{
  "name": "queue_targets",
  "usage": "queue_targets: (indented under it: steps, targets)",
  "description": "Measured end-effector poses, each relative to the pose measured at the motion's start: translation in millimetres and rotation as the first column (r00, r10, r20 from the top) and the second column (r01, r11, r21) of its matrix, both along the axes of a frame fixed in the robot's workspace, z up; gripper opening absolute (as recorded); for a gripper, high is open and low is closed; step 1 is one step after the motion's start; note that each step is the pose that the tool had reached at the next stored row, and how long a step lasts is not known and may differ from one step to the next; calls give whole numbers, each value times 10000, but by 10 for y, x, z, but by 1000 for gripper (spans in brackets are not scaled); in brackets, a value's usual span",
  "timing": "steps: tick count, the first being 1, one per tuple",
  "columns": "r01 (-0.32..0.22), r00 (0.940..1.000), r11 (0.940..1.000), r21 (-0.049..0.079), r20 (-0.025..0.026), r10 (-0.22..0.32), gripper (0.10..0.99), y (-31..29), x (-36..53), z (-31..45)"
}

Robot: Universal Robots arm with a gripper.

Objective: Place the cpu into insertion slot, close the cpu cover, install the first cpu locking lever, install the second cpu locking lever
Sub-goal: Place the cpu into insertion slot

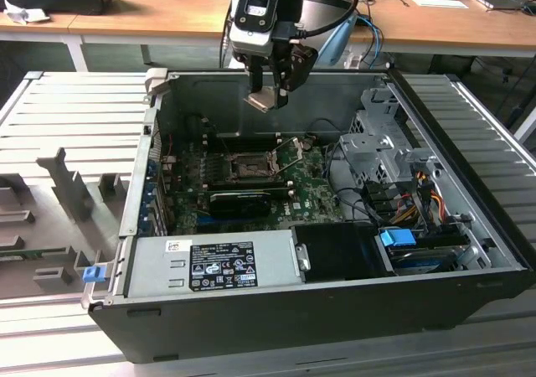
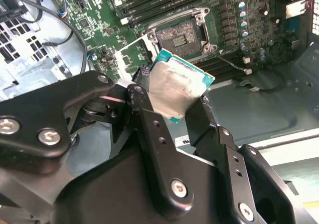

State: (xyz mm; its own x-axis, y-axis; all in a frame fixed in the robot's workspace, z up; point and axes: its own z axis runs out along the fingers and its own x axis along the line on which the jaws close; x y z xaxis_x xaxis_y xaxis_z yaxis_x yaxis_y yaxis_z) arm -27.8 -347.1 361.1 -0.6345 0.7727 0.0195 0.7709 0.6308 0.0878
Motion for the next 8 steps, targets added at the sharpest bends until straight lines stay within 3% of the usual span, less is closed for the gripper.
queue_targets:
  steps: [8]
  targets:
    - [445,9990,9990,5,0,-445,525,0,0,-31]
